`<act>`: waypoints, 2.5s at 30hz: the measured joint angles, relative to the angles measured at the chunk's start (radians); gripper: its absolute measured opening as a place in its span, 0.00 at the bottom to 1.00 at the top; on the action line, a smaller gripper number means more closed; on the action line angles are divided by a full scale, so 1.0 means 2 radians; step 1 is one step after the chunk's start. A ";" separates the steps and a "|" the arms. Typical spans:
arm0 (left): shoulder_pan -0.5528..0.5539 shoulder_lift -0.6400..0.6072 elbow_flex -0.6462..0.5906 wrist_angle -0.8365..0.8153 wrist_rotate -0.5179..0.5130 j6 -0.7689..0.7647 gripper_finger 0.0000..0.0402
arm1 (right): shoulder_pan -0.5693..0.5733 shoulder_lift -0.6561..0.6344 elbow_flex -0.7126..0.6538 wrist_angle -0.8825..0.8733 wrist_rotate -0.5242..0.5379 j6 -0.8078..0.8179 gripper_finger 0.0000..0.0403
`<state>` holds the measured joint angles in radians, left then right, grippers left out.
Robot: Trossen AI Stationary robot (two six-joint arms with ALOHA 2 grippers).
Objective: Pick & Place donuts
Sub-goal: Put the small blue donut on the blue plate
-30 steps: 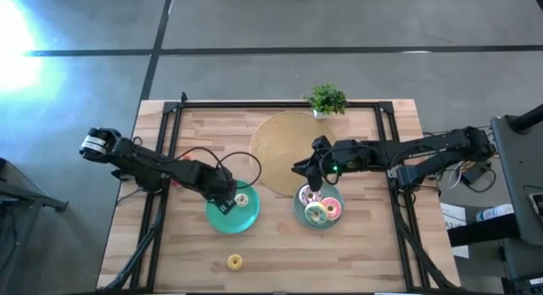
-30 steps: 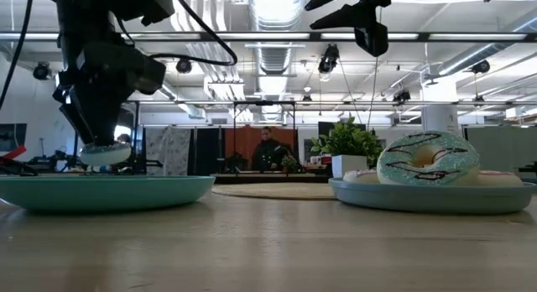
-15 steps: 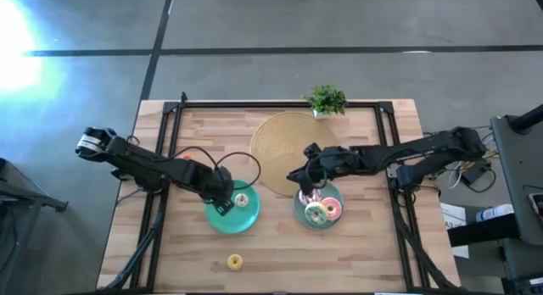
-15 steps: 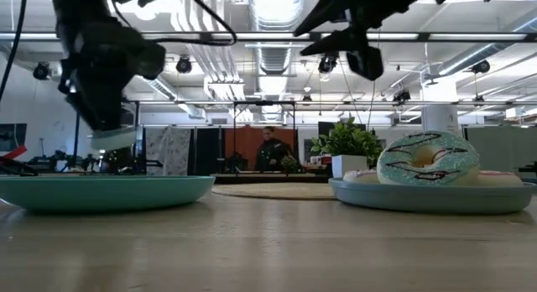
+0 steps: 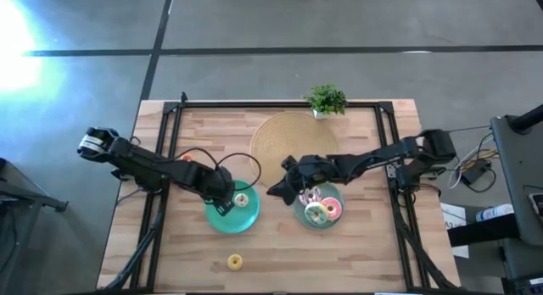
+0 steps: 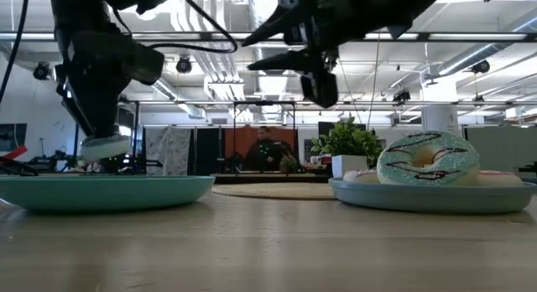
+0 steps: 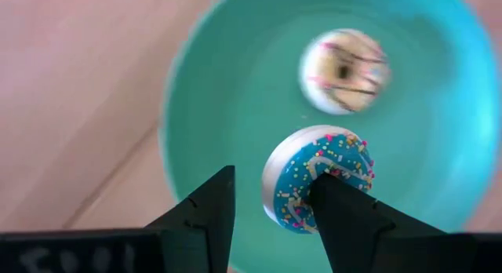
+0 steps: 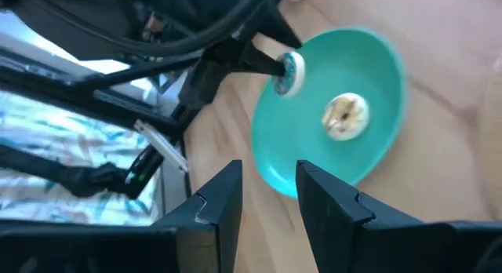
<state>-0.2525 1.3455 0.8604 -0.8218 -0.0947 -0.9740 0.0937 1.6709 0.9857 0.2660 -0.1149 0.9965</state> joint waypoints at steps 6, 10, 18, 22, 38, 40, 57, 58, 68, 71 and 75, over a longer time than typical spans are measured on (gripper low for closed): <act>-0.004 -0.005 0.001 0.033 0.007 0.021 0.34 | 0.000 0.063 0.056 0.001 -0.057 -0.013 0.26; -0.005 -0.006 0.002 0.071 -0.001 0.029 0.34 | -0.002 0.112 0.102 -0.001 -0.079 -0.027 0.21; -0.005 -0.008 0.002 0.079 -0.017 0.014 0.34 | -0.008 0.168 0.166 0.000 -0.097 -0.053 0.11; -0.006 -0.011 0.001 0.082 -0.018 0.009 0.34 | -0.010 0.199 0.192 0.001 -0.110 -0.053 0.07; -0.013 -0.019 0.001 0.043 -0.017 -0.016 0.34 | -0.014 0.237 0.234 0.000 -0.109 -0.050 0.07; -0.013 -0.018 0.001 0.040 -0.017 -0.020 0.34 | -0.014 0.240 0.234 0.000 -0.109 -0.045 0.07; -0.018 -0.017 0.001 0.071 -0.026 -0.022 0.55 | -0.013 0.245 0.233 0.002 -0.112 -0.030 0.07; -0.019 -0.017 0.001 0.072 -0.027 -0.021 0.55 | -0.013 0.245 0.233 0.002 -0.112 -0.030 0.07; -0.026 -0.019 0.001 0.073 -0.025 -0.022 0.55 | -0.014 0.245 0.234 -0.046 -0.069 -0.026 0.07; -0.027 -0.019 0.001 0.071 -0.018 -0.022 0.55 | -0.013 0.245 0.234 -0.047 -0.069 -0.026 0.07; -0.029 -0.019 0.001 0.060 -0.018 -0.022 0.55 | -0.012 0.244 0.234 -0.048 -0.069 -0.028 0.07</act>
<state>-0.3108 1.3083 0.8616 -0.7023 -0.1302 -1.0176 0.0688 2.1599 1.4528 0.1702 -0.2533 0.9401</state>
